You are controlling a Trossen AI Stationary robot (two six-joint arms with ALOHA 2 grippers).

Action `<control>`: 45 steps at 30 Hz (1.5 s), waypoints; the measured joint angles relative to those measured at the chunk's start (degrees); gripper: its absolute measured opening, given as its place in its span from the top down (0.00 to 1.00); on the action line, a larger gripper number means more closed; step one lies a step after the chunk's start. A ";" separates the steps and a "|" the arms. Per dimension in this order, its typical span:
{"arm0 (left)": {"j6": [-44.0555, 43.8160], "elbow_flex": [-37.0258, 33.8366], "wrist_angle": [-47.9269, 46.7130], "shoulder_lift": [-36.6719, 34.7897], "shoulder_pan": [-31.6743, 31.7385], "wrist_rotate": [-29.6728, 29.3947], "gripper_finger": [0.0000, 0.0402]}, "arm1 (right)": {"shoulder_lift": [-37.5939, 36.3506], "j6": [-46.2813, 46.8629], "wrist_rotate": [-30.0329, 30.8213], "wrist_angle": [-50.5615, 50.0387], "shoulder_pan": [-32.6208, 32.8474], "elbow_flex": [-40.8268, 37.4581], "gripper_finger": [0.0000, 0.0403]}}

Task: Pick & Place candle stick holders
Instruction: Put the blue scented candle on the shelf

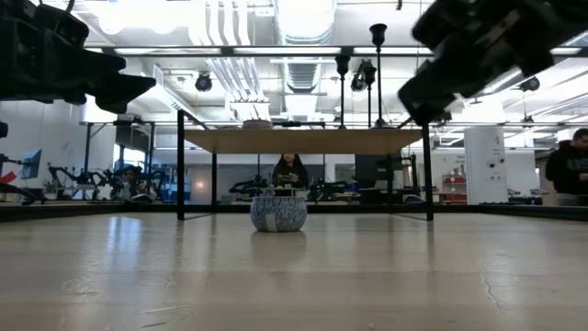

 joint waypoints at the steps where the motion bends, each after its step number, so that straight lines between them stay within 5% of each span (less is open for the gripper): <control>1: 0.00 0.00 0.00 0.00 0.00 0.00 0.13 | -1.73 -0.46 0.04 -0.16 -0.03 -1.12 0.98; 14: 0.16 0.00 0.28 0.09 0.08 -1.79 0.13 | -17.36 2.32 13.54 0.01 -0.02 -4.48 0.98; 20: -0.80 0.00 0.39 0.17 0.08 -2.21 0.13 | -20.54 -1.57 13.98 -0.03 -0.02 -4.35 0.98; 26: -11.64 0.00 0.81 0.17 0.03 -1.10 0.13 | -23.65 -2.09 14.00 -0.03 -0.02 -4.94 0.98; 33: -11.22 0.00 3.88 0.20 0.03 -5.52 0.13 | -24.83 0.71 13.71 1.26 0.00 -10.00 0.98; 39: -10.17 0.00 5.51 0.17 0.03 -7.21 0.13 | -25.22 -1.41 15.38 17.79 0.00 -18.67 0.98; 45: -13.92 0.00 6.10 0.17 0.03 -7.26 0.13 | -27.35 -0.05 16.58 19.86 0.00 -24.52 0.98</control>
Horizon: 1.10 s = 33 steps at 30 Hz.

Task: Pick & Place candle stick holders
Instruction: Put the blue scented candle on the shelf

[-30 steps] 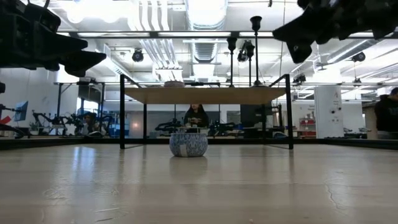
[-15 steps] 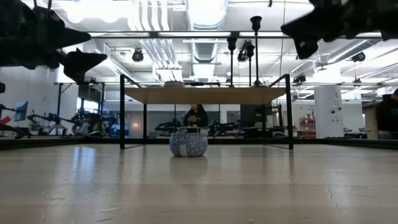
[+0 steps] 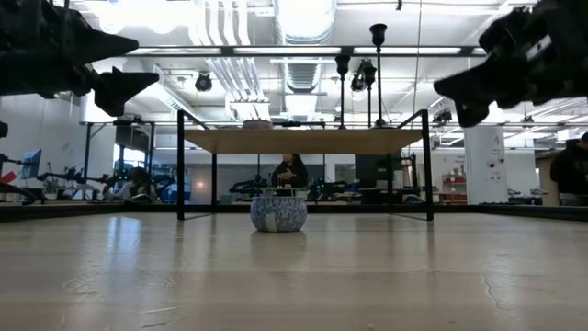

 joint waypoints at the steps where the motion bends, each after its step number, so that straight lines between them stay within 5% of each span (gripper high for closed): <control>1: -0.08 0.00 0.04 0.00 0.00 0.00 0.13 | -0.45 0.01 0.02 -0.02 -0.02 -0.71 0.98; 9: -2.31 0.00 1.79 0.00 0.02 -2.09 0.13 | -4.32 -4.41 8.85 -1.92 -0.13 -3.12 0.98; 22: -1.32 0.60 -0.09 1.72 0.02 -2.41 0.13 | -6.52 -6.70 9.01 -10.72 -0.28 -3.10 0.98; 33: 10.04 9.47 -4.29 14.94 0.02 -2.00 0.15 | -6.41 -9.15 8.94 -13.47 -0.28 -3.10 0.98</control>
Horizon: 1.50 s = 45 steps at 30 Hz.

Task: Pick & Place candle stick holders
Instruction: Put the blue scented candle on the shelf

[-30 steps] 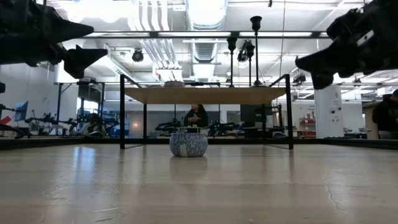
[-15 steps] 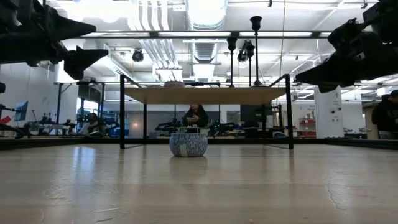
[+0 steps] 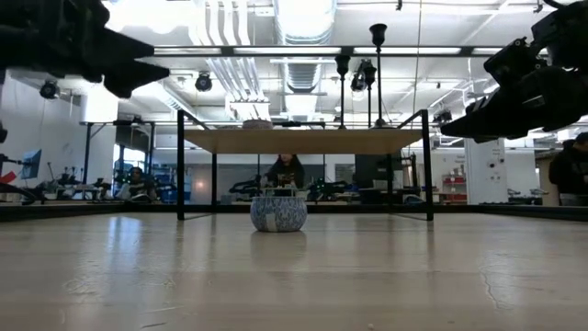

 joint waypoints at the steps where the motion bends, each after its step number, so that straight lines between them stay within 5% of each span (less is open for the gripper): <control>1: 0.69 0.94 -0.01 1.49 -0.02 0.02 0.15 | 0.00 -0.02 0.00 0.00 0.00 0.00 0.98; 14: 1.43 18.14 -3.02 27.38 -0.15 8.49 0.15 | 0.00 -0.01 -0.09 0.02 0.00 0.00 0.98; 26: 1.56 32.93 -13.57 48.16 -0.13 8.62 0.15 | 0.02 0.01 -0.09 0.00 0.04 0.00 0.98; 45: -2.87 37.35 -9.88 66.10 -0.42 20.56 0.15 | 0.04 0.01 -0.07 0.00 0.00 0.02 0.98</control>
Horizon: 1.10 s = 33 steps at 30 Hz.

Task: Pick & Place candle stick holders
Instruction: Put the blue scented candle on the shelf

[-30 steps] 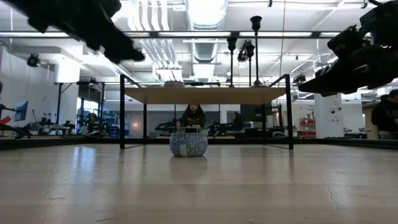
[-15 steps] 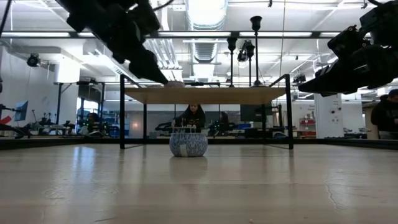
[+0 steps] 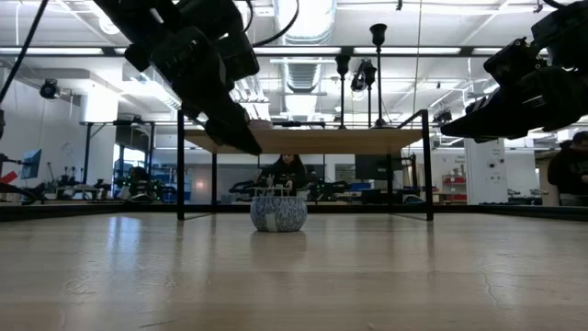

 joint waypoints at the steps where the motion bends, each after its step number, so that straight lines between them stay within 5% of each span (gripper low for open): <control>1: -0.30 0.17 0.36 0.33 0.00 0.13 0.15 | 0.00 0.00 0.02 0.02 0.00 0.00 0.98; 17: -5.42 1.26 3.11 4.67 0.19 -0.37 0.15 | 0.00 0.00 0.00 0.01 0.00 0.00 0.98; 26: -5.13 2.67 2.94 7.52 0.09 -0.91 0.01 | 0.00 0.00 0.02 0.00 0.00 0.01 0.98; 33: -4.29 3.12 3.02 8.04 -0.04 -1.09 0.03 | 0.00 0.00 0.01 0.00 0.00 0.02 0.98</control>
